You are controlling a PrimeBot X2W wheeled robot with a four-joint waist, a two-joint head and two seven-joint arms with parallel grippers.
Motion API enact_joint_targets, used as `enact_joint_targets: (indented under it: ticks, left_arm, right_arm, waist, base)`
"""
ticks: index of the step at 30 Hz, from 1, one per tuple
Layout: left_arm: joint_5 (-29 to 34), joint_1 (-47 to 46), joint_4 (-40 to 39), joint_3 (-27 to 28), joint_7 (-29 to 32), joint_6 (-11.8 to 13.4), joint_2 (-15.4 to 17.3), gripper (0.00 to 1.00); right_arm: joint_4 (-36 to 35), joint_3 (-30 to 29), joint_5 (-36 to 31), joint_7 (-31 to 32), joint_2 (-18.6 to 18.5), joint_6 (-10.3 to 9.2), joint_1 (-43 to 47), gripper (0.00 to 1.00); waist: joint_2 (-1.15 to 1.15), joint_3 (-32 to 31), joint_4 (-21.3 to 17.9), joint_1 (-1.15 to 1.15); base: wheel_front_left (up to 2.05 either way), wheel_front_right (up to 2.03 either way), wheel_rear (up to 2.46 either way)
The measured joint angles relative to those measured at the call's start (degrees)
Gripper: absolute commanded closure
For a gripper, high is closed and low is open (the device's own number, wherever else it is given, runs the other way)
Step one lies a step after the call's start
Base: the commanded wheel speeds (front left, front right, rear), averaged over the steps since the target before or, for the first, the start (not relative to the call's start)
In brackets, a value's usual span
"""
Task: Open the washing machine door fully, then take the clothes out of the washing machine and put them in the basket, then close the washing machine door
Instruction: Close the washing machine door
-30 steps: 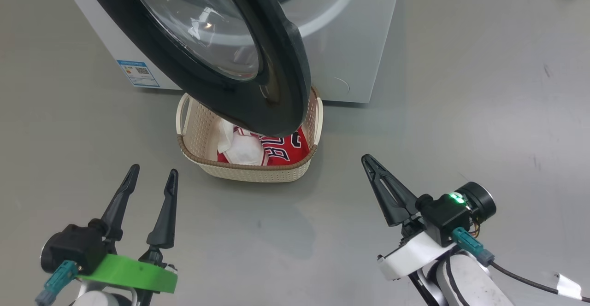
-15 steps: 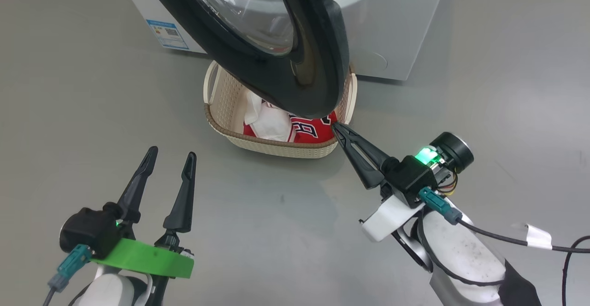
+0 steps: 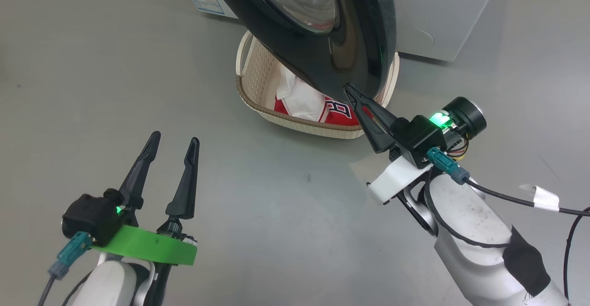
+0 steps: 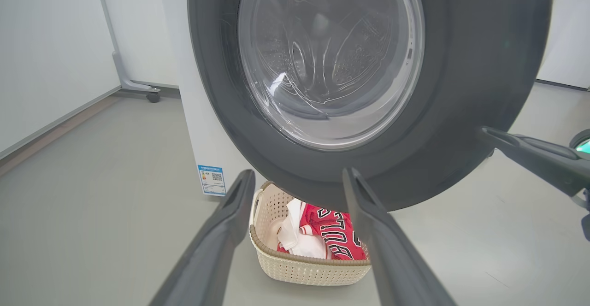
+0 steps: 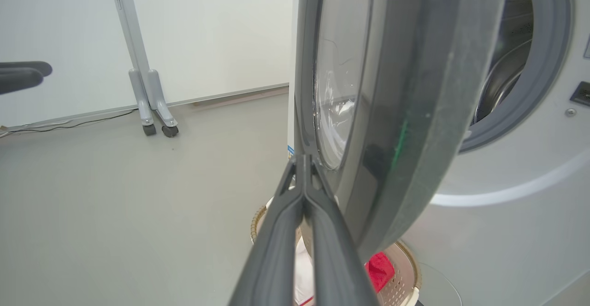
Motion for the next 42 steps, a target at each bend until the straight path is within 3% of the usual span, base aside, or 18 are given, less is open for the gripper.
enact_joint_targets:
  ticks: [25,36,42]
  left_arm:
    - [-0.9,-3.0,-0.6,0.9,0.0,0.0,-0.2,0.00]
    - [-2.1,-5.1,-1.8,0.5,0.0,0.0,-0.1,0.00]
    - [-2.6,-6.9,-2.3,-0.3,0.0,0.0,-0.1,0.00]
  right_arm:
    - [5.3,-3.2,1.2,-0.6,-0.1,-0.19,-9.2,1.00]
    - [5.3,-6.3,1.1,-0.6,-1.9,-2.09,-16.0,1.00]
    - [5.3,-7.5,0.3,-0.3,-4.2,-2.22,-20.5,1.00]
  waist:
    - [0.00,5.4,0.3,0.00]
    - [0.00,9.2,0.2,0.00]
    - [0.00,11.9,0.5,0.00]
  base:
    - [0.00,0.00,0.00]
    - [0.00,0.00,0.00]
    - [0.00,0.00,0.00]
